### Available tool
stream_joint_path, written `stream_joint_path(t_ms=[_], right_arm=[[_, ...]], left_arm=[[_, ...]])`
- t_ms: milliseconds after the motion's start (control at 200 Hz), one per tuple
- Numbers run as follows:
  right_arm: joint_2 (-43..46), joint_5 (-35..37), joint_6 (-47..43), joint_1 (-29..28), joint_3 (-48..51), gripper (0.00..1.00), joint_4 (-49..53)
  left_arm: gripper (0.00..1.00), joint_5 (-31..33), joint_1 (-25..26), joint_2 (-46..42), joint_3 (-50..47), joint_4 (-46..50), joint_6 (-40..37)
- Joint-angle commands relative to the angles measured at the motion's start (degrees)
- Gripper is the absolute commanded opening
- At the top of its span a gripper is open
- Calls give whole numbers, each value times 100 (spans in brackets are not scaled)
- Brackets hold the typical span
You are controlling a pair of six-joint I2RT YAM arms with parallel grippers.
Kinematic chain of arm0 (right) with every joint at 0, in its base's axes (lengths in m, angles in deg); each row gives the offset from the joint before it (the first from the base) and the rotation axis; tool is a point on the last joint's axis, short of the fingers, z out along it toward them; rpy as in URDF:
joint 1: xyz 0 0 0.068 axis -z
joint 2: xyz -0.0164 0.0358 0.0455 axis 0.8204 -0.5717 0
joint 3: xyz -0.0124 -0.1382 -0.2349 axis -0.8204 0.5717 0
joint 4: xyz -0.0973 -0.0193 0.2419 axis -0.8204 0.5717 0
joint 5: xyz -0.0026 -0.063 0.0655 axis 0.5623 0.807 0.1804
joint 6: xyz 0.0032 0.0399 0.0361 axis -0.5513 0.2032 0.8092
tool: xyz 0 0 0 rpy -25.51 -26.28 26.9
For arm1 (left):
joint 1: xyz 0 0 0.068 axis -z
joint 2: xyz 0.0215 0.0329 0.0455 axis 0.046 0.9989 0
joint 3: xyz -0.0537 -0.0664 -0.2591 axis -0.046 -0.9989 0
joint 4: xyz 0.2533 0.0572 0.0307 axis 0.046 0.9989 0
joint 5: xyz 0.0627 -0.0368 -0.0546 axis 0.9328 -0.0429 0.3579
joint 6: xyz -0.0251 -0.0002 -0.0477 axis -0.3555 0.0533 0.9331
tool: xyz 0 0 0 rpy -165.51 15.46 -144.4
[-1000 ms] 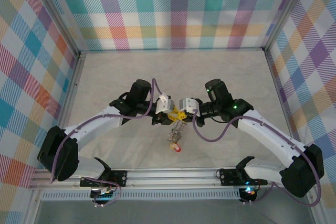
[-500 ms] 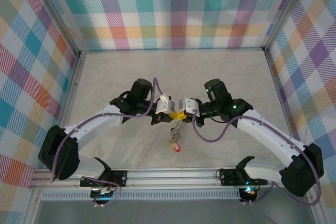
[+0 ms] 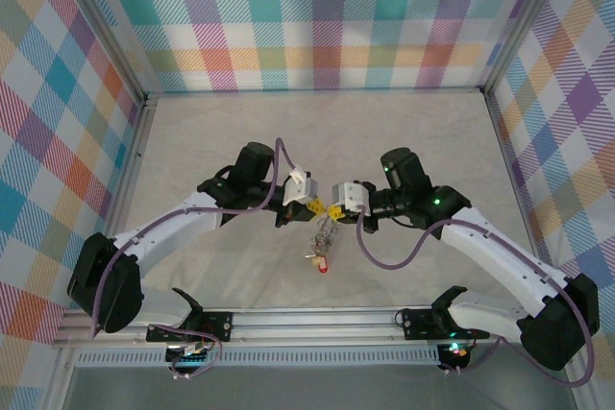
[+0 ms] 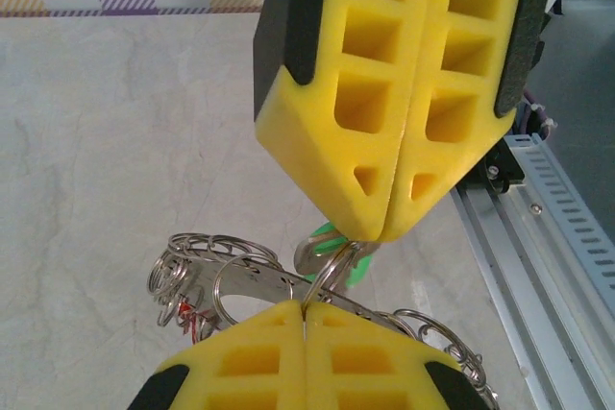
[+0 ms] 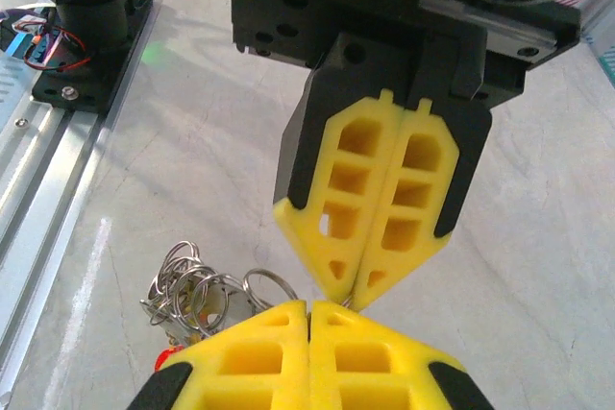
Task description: Put the keys on the keyring
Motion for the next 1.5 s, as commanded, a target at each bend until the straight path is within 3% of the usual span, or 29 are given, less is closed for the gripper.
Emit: stream_joint_path(t_ms=[0, 285, 470, 640, 770, 1105, 1495], right_arm=[[149, -135, -92, 4, 93, 0, -27], [179, -131, -82, 4, 198, 0, -50], [170, -250, 29, 4, 228, 0, -316], [68, -354, -87, 4, 57, 0, -273], [-16, -520, -167, 4, -44, 0, -308], [65, -801, -586, 4, 191, 0, -998], [-136, -1060, -846, 4, -69, 0, -782]], left_arm=[[0, -84, -124, -211, 76, -242, 289], [0, -317, -307, -348, 21, -536, 799], [0, -336, -303, -370, -7, -276, 544], [26, -589, -268, -384, 86, 443, -220], [28, -651, -96, -199, 291, 1047, -618], [28, -807, 107, 295, 487, 908, -712], [29, -765, 102, 388, 581, 717, -775]])
